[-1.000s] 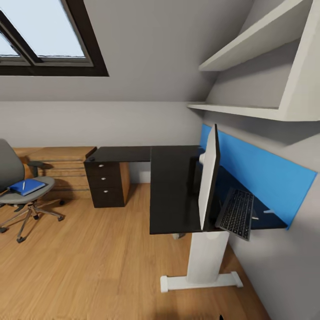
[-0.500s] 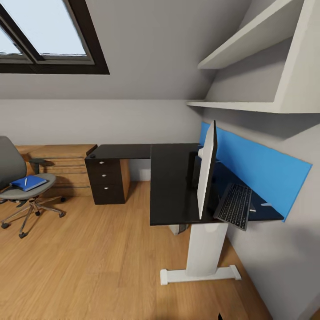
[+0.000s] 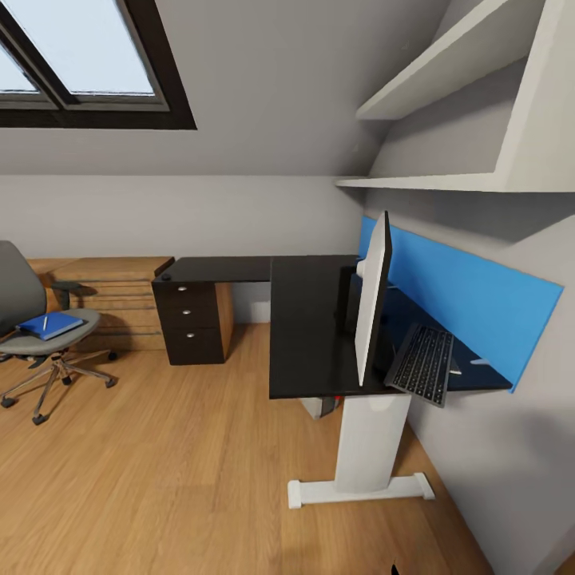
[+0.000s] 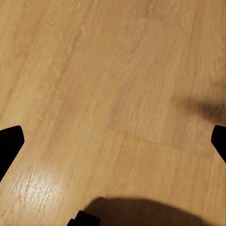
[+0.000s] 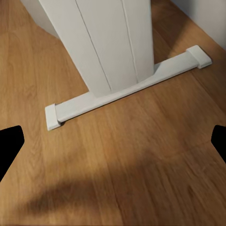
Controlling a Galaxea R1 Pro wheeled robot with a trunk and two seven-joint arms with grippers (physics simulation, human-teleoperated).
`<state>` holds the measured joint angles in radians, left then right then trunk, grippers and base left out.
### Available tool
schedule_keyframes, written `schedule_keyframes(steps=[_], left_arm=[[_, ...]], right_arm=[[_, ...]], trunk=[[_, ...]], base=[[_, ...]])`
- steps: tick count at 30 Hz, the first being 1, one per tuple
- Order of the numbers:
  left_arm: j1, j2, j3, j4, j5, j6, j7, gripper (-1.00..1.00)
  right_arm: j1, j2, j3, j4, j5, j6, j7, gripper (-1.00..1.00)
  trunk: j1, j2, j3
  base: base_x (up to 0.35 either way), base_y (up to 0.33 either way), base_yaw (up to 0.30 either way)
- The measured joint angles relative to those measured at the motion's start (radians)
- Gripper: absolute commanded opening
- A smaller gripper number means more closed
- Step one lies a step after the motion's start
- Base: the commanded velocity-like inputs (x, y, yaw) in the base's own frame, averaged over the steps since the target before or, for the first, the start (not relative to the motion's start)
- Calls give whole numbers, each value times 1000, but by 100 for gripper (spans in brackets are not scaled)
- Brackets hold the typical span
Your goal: In the bedroom, organize the workspace by keeping the computer under the desk, ensuring the monitor is on the desk, placing the keyboard on the desk next to the monitor, placing the mouse on the desk next to the keyboard, moving the folder from the swivel chair onto the desk next to the mouse, stacking the notebook on top of the folder with the pen on top of the notebook, and positioning the swivel chair next to the desk.
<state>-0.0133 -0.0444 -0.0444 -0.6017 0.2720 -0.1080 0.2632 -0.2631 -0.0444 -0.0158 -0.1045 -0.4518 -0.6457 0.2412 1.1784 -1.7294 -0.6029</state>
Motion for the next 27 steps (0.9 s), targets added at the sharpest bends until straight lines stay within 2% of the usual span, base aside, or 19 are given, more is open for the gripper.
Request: schedule_keyframes(steps=[11,13,16,17,19,21,22,23,25,26,27], left_arm=[[0,1,2,-29,-1,-10,0,100],[0,1,3,-61,-2,-18,2,100],[0,1,3,-73,-1,-20,3,100],[0,1,3,-75,-1,-20,3,100],[0,1,3,-77,-1,-20,4,100],[0,1,3,-77,-1,-20,4,100],[0,1,3,-77,-1,-20,5,100],[0,1,3,-75,-1,-20,5,100],[0,1,3,-74,-1,-21,5,100],[0,1,3,-74,-1,-20,5,100],[0,1,3,-74,-1,-21,5,100]], right_arm=[[0,-1,-2,-11,3,-17,-1,100],[0,0,-3,-52,1,-54,-1,100],[-2,-4,-9,-164,-14,-63,-8,100],[-3,-5,-15,-214,-31,-56,-16,100],[-6,-6,-38,-317,-96,2,-36,100],[-9,-6,-45,-366,-136,53,-41,100],[-14,-8,-50,-415,-173,114,-44,100],[-18,-8,-53,-442,-193,149,-45,100],[-35,-16,-71,-551,-270,292,-56,100],[-39,-20,-81,-581,-293,331,-62,100],[-57,-35,-130,-673,-392,483,-92,100]], trunk=[[0,0,0],[0,0,0],[0,0,0],[0,0,0],[0,0,0],[0,0,0],[0,0,0],[0,0,0],[0,0,0],[0,0,0],[0,0,0]], base=[[0,0,0],[0,0,0],[0,0,0],[0,0,0],[0,0,0],[0,0,0],[0,0,0],[0,0,0],[0,0,0],[0,0,0],[0,0,0]])
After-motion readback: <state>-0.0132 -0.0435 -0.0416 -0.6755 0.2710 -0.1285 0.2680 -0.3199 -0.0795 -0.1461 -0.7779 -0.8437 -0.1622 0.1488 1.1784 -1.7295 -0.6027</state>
